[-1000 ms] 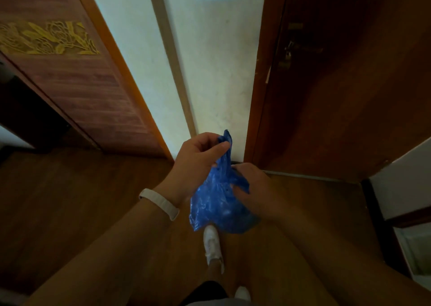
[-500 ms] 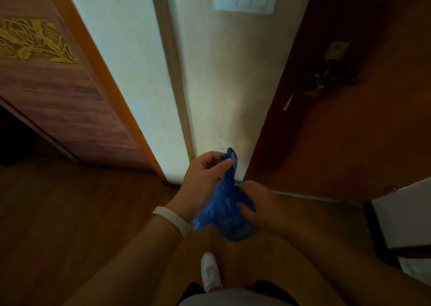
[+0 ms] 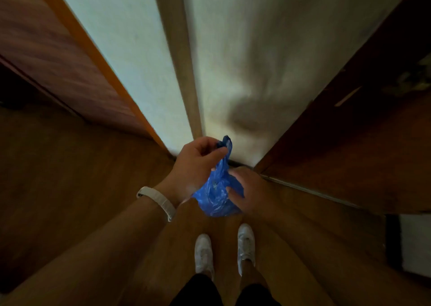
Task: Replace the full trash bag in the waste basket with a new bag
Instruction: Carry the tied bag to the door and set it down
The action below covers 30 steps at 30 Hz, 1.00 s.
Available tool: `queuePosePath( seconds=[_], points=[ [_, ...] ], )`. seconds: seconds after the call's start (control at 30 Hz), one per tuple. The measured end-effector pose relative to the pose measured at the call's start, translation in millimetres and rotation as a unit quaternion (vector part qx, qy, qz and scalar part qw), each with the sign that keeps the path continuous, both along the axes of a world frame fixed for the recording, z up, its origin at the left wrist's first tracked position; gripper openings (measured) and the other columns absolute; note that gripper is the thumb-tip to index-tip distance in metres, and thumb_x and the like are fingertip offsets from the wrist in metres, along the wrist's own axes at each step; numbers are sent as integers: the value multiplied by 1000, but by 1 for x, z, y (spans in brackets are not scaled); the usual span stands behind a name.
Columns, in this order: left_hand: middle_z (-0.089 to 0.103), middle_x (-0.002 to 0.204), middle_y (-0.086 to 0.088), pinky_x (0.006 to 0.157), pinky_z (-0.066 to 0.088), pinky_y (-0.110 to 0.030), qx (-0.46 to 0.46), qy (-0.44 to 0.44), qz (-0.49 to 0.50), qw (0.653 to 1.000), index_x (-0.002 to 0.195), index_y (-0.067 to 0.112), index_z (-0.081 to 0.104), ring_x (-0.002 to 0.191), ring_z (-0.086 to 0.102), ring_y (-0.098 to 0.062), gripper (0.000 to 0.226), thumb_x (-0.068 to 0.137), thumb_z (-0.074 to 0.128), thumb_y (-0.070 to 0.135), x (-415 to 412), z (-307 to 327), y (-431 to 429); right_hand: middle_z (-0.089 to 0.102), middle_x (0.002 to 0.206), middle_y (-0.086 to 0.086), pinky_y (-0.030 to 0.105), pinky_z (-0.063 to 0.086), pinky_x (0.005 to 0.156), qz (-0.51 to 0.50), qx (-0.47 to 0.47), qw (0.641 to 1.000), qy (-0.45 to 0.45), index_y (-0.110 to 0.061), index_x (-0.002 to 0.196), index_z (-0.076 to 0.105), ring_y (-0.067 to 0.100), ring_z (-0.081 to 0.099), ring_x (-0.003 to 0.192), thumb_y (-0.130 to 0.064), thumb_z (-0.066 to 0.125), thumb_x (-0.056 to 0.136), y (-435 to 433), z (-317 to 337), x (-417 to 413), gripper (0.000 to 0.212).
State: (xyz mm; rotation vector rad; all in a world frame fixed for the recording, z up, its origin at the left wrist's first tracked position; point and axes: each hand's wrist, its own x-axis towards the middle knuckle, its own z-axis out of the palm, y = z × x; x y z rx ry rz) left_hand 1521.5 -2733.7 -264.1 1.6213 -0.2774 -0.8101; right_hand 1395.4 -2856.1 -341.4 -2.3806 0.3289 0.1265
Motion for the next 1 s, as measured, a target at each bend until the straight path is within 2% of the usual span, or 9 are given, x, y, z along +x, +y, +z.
queuePosePath(
  seconds=[0.1,0.23,0.33,0.47,0.6,0.67,0.83,0.93,1.0],
  points=[
    [66,81,-22,70,54,-32,17,2,13,1000,88,12,68,74,64,-22,5,91,64,10,12,-56,-23,60,110,-3,30,51,83,40,-30,999,-14,-21,119,53,9,56,100,-39,54,91,-21,-60,13,33],
    [62,79,-13,65,52,-25,48,13,4,999,92,5,66,71,59,-16,7,92,62,10,20,-139,-47,61,106,1,31,51,78,46,-53,997,-29,-16,116,57,15,57,97,-33,59,90,-44,-142,22,31],
    [59,80,-16,66,51,-29,74,21,9,997,97,-2,64,73,58,-20,12,92,61,9,27,-207,-61,60,113,5,35,53,78,60,-98,993,0,-15,121,55,20,58,101,-33,62,86,-59,-206,24,39],
    [50,77,-13,60,46,-26,120,24,10,992,99,-11,59,69,50,-18,21,93,61,9,33,-293,-78,54,129,11,44,52,85,59,-127,988,62,-14,127,52,29,54,114,-35,63,85,-73,-276,20,48],
    [42,65,-6,59,39,-32,172,20,13,985,85,0,63,61,42,-17,14,91,63,13,41,-377,-92,56,126,14,46,51,83,37,-151,985,69,-12,124,55,31,55,110,-32,63,85,-83,-322,15,45],
    [44,64,-2,56,40,-30,202,15,17,979,88,3,65,58,44,-14,12,91,63,14,44,-414,-98,58,121,14,45,51,80,18,-154,986,64,-10,121,57,32,56,107,-31,64,84,-89,-336,11,43],
    [65,95,-3,63,48,-22,284,36,-23,958,106,15,66,84,61,-14,15,95,58,21,44,-474,-106,52,128,14,44,45,89,15,-166,981,99,-11,129,52,31,50,116,-36,59,88,-104,-352,7,48],
    [65,106,4,65,43,-18,291,19,-54,955,113,19,63,98,62,-12,20,96,57,27,43,-480,-101,49,131,10,41,43,92,11,-163,980,113,-14,132,47,28,46,120,-41,54,90,-108,-350,8,50],
    [59,113,13,69,39,-14,299,-40,-110,947,125,23,57,99,58,-1,30,97,55,33,44,-469,-95,49,132,11,44,43,93,13,-165,979,119,-14,134,46,28,45,121,-42,53,90,-109,-344,10,53]
  ],
)
